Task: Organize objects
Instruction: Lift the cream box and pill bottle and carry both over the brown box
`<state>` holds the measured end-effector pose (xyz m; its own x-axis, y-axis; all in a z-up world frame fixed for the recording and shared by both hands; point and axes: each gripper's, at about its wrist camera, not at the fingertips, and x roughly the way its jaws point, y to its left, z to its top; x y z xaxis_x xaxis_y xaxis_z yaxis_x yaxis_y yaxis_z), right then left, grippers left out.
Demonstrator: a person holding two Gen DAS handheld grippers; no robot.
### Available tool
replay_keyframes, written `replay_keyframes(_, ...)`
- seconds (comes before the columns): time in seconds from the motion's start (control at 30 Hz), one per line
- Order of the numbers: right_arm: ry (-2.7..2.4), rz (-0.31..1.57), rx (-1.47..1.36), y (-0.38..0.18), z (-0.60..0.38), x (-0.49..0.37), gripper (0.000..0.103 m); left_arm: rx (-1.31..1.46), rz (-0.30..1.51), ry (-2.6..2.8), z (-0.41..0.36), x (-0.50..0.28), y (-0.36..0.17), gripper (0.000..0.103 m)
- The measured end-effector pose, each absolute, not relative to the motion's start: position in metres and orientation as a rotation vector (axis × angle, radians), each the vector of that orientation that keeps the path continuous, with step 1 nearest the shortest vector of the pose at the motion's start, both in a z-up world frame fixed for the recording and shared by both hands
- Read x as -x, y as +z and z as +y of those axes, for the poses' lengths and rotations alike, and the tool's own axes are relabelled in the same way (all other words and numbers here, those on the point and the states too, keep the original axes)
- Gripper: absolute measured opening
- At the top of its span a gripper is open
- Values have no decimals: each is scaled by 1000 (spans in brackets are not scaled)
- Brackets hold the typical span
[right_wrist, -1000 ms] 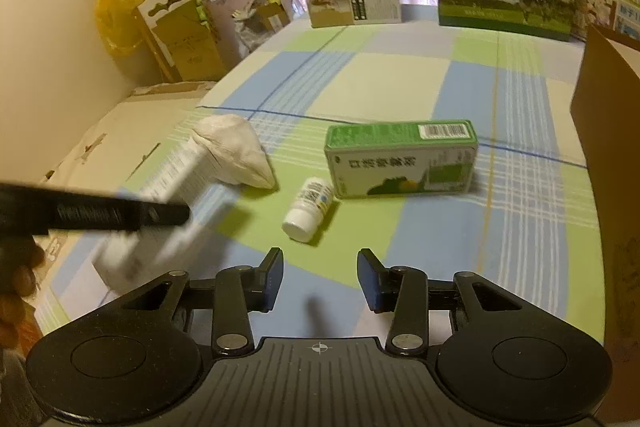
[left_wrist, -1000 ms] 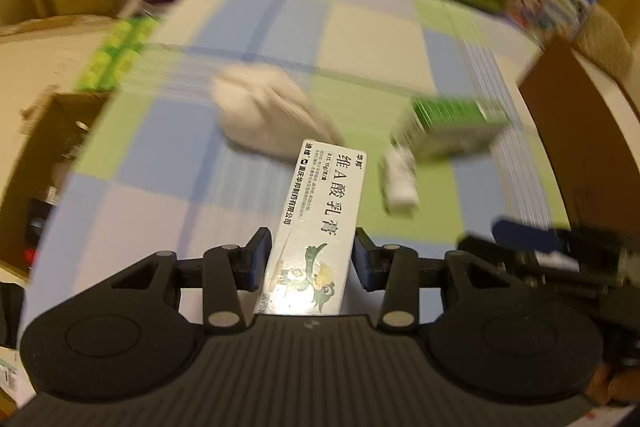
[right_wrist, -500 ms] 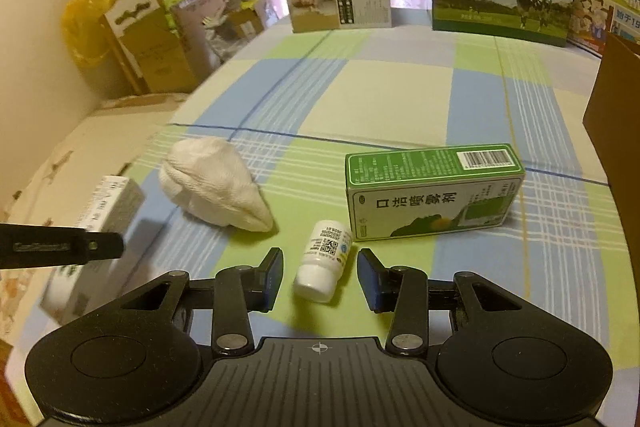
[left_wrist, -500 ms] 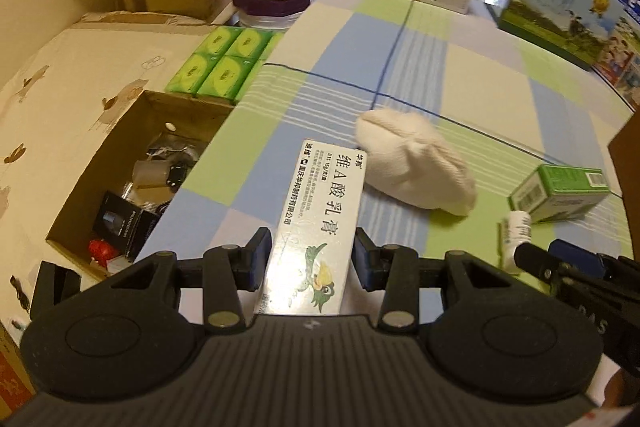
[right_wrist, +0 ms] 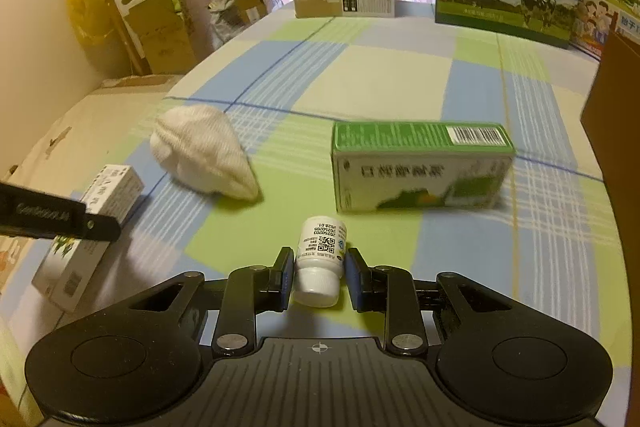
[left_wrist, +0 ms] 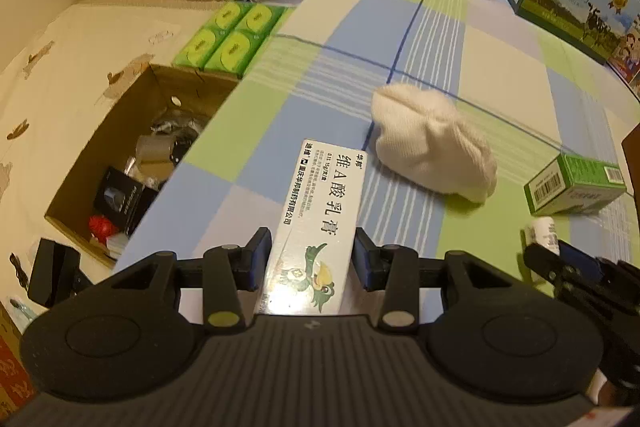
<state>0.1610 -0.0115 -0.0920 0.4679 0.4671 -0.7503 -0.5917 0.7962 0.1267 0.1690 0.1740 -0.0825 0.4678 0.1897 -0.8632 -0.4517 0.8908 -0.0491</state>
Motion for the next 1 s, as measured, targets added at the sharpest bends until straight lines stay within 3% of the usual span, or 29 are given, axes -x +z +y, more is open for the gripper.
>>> replay_keyframes(0.43,640,926,127,-73,-51,-128,24,224,1045,376,148,-161,-83,38)
replay_keyframes(1.0,613,815,-15,-6,-124,-95,24,222,926,225,82,-123,-33,38)
